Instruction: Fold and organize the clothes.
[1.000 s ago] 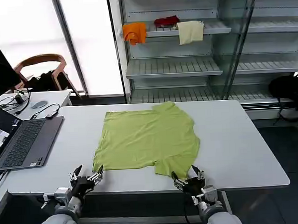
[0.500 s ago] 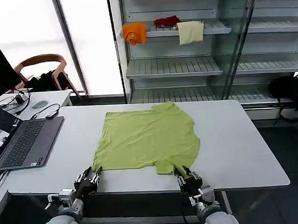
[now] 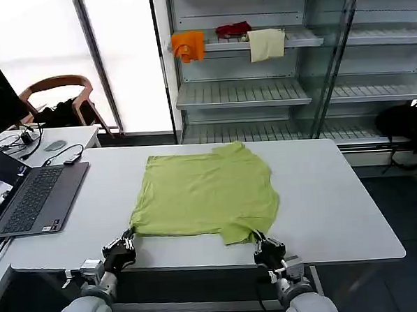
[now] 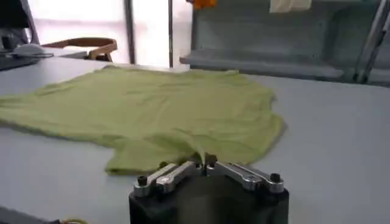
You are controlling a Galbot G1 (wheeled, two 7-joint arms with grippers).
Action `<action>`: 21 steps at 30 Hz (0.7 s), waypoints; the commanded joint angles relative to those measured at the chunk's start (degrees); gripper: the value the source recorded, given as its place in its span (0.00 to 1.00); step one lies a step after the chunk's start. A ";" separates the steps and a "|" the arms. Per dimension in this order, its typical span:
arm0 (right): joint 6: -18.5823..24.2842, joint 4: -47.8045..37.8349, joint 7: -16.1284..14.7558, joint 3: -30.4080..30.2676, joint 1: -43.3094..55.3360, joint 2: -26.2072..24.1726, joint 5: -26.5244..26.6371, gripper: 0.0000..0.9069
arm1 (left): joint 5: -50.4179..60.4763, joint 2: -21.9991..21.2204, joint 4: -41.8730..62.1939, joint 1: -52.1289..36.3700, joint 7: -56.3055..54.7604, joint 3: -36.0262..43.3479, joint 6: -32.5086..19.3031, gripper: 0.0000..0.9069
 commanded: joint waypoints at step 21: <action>-0.27 -21.78 -0.03 0.00 24.28 6.42 -2.50 0.00 | 0.03 -1.07 14.22 -17.75 -0.69 2.35 1.37 0.00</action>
